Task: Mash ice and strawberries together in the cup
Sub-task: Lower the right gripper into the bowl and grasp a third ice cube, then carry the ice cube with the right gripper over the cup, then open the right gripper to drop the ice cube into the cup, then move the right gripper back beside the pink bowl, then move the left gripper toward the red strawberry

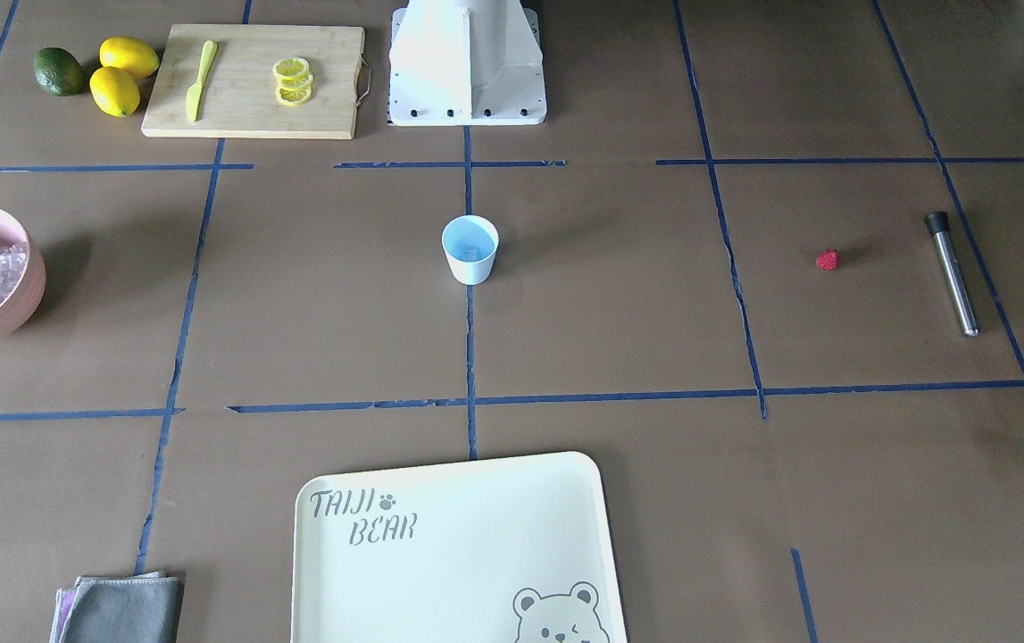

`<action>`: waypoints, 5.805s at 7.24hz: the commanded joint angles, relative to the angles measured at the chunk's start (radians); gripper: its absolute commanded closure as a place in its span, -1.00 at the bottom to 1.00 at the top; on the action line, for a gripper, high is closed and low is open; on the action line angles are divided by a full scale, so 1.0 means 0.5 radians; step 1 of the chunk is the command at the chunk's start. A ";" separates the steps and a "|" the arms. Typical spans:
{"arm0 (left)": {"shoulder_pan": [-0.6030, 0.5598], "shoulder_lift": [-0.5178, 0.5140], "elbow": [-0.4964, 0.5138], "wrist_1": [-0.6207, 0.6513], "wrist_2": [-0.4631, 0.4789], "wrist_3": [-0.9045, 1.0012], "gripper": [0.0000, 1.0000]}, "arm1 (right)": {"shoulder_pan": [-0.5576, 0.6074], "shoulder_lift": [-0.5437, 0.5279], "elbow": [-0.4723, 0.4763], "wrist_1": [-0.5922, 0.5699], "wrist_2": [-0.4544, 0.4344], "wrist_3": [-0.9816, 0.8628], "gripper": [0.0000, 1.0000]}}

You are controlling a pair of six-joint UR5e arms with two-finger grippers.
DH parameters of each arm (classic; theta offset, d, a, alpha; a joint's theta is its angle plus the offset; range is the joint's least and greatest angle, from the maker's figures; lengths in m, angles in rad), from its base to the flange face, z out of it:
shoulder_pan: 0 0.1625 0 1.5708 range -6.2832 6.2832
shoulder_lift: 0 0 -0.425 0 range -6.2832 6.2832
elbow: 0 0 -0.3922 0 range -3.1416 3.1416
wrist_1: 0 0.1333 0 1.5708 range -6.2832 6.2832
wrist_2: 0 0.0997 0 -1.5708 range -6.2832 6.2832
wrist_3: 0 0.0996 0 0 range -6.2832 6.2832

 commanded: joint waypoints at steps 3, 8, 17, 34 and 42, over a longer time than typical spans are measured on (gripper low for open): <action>0.000 0.002 0.000 0.000 0.000 0.000 -1.00 | 0.031 0.149 0.362 -0.330 0.105 0.024 0.92; 0.000 0.002 0.003 0.000 0.000 0.000 -1.00 | -0.523 0.931 0.435 -0.476 0.030 1.346 0.95; 0.003 0.008 0.006 0.003 0.000 0.000 -1.00 | -1.359 1.893 -0.068 -0.899 -0.689 2.025 0.93; 0.009 -0.242 0.055 -0.052 0.009 -0.031 -1.00 | 0.477 0.624 0.033 -0.890 0.454 -0.874 -0.99; 0.615 -0.225 -0.313 -0.272 0.037 -0.995 -1.00 | 1.022 -0.022 0.066 -0.890 0.559 -1.331 -0.99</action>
